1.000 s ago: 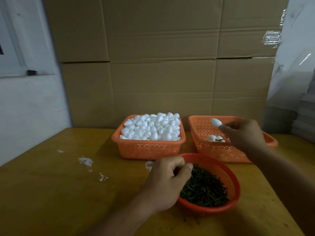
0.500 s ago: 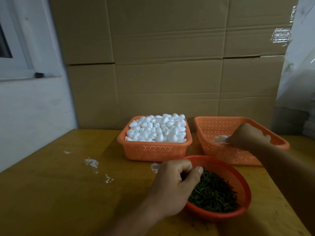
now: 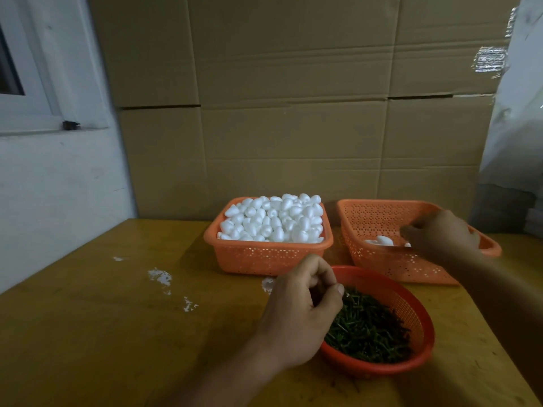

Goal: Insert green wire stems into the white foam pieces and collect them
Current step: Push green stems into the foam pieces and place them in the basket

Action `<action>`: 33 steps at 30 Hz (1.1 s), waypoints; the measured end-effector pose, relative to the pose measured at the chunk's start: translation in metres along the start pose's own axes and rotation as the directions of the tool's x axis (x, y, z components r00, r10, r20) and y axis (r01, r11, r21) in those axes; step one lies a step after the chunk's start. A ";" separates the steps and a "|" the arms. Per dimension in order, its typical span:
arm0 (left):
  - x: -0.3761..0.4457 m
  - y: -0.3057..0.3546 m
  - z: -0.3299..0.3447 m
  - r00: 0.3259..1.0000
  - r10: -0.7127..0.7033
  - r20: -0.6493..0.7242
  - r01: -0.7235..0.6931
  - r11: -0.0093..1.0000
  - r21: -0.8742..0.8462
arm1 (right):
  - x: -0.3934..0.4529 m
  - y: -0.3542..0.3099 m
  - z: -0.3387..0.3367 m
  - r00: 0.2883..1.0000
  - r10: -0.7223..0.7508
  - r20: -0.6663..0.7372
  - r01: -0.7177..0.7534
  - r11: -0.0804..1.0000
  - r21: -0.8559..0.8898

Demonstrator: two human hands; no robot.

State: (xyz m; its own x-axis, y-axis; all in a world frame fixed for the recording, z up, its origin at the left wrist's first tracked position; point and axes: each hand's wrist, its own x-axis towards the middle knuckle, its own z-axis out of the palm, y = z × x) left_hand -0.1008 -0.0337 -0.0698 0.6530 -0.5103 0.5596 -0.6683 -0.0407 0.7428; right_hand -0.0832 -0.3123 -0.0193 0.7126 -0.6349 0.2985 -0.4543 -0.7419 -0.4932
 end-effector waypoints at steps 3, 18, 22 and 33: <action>0.002 -0.004 -0.002 0.999 -0.011 -0.051 0.014 0.999 0.052 | -0.030 -0.006 -0.008 0.994 -0.111 -0.023 0.114 0.982 0.149; 0.096 -0.039 -0.072 0.899 -0.272 -0.343 0.395 0.841 0.369 | -0.132 -0.023 -0.003 0.893 -0.427 -0.143 0.450 0.836 0.313; 0.127 -0.046 -0.079 0.891 -0.381 -0.246 0.450 0.680 0.579 | -0.135 -0.023 -0.001 0.889 -0.442 -0.121 0.456 0.827 0.330; 0.151 -0.062 -0.065 0.848 -0.505 -0.159 0.398 0.409 0.821 | -0.134 -0.022 0.003 0.899 -0.431 -0.080 0.433 0.843 0.319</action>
State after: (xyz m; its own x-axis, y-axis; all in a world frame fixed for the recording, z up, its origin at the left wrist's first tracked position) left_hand 0.0621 -0.0529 -0.0072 0.9482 -0.2758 0.1576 -0.3064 -0.9251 0.2242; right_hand -0.1667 -0.2107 -0.0513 0.7936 -0.2679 0.5463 0.0959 -0.8316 -0.5470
